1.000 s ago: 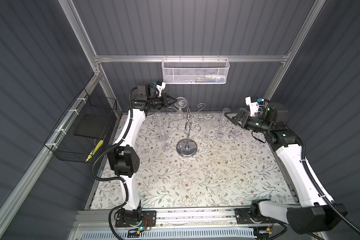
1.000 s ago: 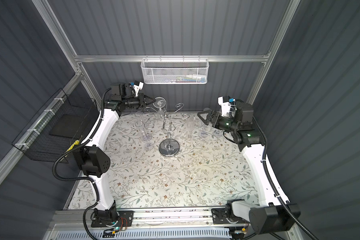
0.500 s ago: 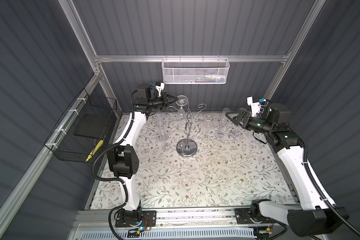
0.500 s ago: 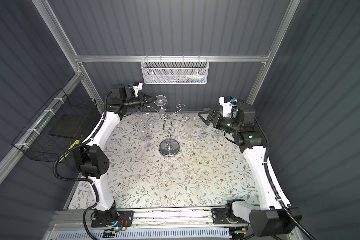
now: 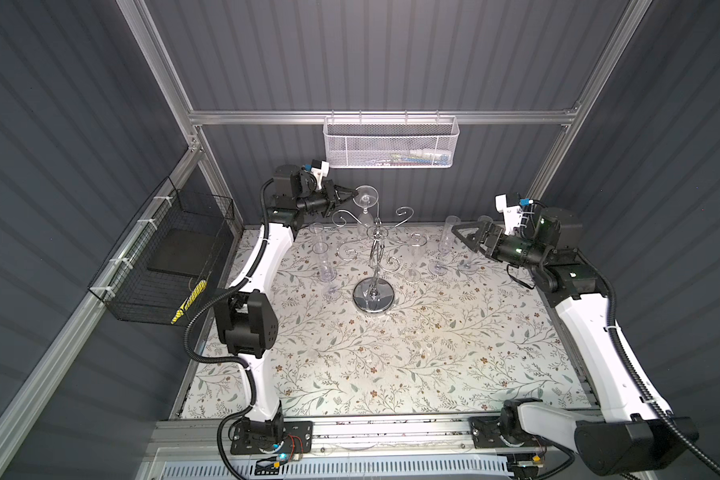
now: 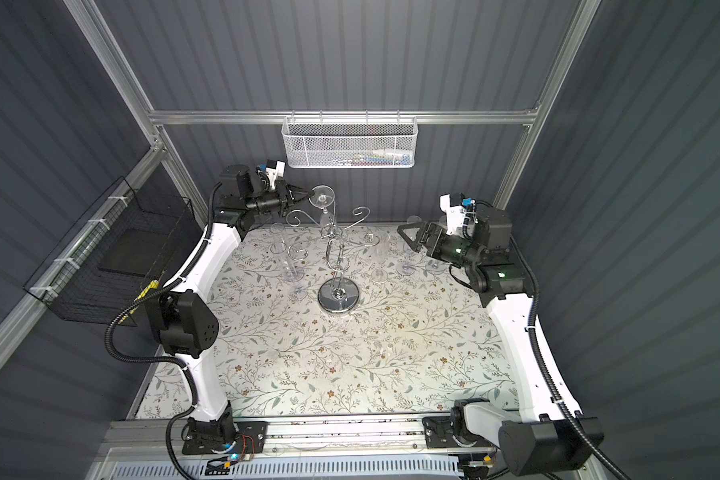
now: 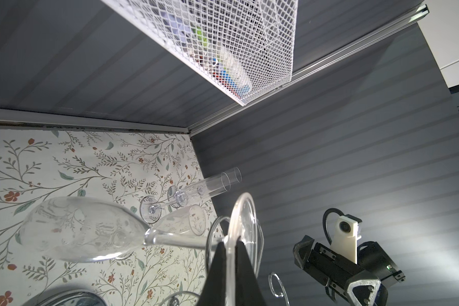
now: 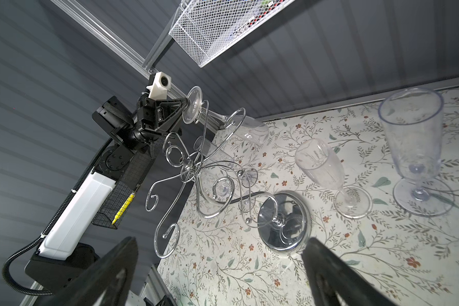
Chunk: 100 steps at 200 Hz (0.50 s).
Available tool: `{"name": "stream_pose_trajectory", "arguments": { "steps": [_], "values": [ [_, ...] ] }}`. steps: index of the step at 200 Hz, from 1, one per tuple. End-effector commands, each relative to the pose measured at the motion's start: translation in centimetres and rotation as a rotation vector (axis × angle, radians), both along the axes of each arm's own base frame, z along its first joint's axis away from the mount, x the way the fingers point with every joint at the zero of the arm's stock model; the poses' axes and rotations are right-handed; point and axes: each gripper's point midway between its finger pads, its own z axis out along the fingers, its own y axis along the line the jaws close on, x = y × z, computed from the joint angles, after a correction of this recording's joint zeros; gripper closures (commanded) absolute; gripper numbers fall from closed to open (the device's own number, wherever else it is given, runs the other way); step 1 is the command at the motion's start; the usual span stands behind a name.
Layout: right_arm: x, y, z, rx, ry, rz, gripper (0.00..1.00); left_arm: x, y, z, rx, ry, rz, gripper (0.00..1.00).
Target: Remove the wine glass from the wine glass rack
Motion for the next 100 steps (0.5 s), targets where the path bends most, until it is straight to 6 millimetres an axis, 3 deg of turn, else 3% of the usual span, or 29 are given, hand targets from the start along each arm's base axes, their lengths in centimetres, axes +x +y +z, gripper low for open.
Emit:
{"name": "stream_pose_trajectory", "arguments": {
  "steps": [1,100],
  "values": [
    [-0.3,-0.2,0.3,0.004,-0.014,-0.004,0.01,-1.6,-0.5,4.0,-0.029,-0.097,-0.044,1.00],
    [-0.3,-0.3,0.4,0.006,-0.015,-0.009,0.01,-3.9,-1.8,4.0,-0.012,-0.119,-0.157,1.00]
  ]
}}
